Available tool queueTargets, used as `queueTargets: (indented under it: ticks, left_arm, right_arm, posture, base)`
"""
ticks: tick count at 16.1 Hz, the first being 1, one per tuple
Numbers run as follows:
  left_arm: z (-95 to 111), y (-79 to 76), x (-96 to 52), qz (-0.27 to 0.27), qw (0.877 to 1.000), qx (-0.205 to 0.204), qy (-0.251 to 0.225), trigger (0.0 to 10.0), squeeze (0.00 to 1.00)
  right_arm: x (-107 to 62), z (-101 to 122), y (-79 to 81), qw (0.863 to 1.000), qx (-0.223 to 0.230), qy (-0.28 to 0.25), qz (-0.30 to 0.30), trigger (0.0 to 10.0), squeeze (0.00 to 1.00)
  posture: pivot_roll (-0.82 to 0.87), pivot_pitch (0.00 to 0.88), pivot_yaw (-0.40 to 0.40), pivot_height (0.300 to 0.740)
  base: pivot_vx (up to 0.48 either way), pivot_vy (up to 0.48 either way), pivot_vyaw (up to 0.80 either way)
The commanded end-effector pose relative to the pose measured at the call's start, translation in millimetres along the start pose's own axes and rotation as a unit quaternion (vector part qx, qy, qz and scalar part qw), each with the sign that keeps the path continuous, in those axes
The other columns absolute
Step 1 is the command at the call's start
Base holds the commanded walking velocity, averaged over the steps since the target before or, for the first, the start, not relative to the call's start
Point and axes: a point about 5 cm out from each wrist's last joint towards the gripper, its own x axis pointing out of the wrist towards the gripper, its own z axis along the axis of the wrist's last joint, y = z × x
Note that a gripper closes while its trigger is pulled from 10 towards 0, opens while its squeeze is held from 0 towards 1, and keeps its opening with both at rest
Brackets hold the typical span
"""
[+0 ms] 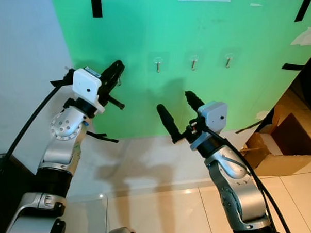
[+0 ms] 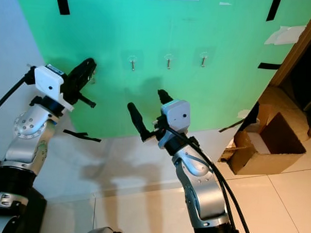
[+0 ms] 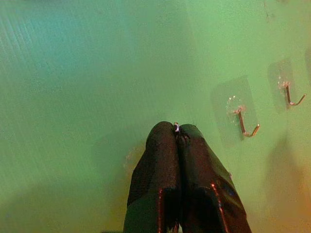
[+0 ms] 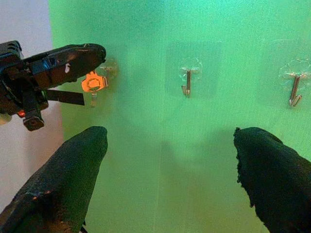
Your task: Hang keys on a hook
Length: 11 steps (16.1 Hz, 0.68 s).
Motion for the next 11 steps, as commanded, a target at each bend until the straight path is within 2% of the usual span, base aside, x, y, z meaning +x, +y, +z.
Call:
queueTargets:
  ticks: [1, 6, 7, 11]
  left_arm:
    - [4.0, 0.8, -0.8, -0.008, 1.000, 0.003, -0.002, 10.0, 0.00]
    - [11.1, 10.5, -6.8, -0.006, 1.000, -0.004, 0.002, 10.0, 0.00]
    - [20.2, 15.5, -3.8, -0.002, 1.000, -0.020, -0.006, 10.0, 0.00]
    - [29.5, 11.1, 0.7, -0.051, 0.997, -0.065, 0.006, 10.0, 0.00]
  right_arm:
    - [-1.7, 2.6, 0.0, 1.000, -0.007, -0.005, -0.001, 10.0, 0.00]
    - [2.1, 2.9, 2.0, 1.000, -0.006, -0.007, 0.011, 10.0, 0.00]
    - [3.4, 2.6, 3.1, 1.000, -0.005, -0.007, 0.017, 10.0, 0.00]
    - [6.1, 2.3, 6.6, 1.000, -0.003, -0.008, 0.030, 10.0, 0.00]
  posture:
    - [-0.02, 0.000, 0.054, 0.740]
    - [0.00, 0.000, 0.032, 0.740]
    - [0.01, 0.000, 0.024, 0.740]
    - [0.02, 0.000, 0.015, 0.740]
  base:
    - [0.000, 0.000, 0.00]
    - [0.000, 0.000, 0.00]
    - [0.000, 0.000, 0.00]
    - [0.000, 0.000, 0.00]
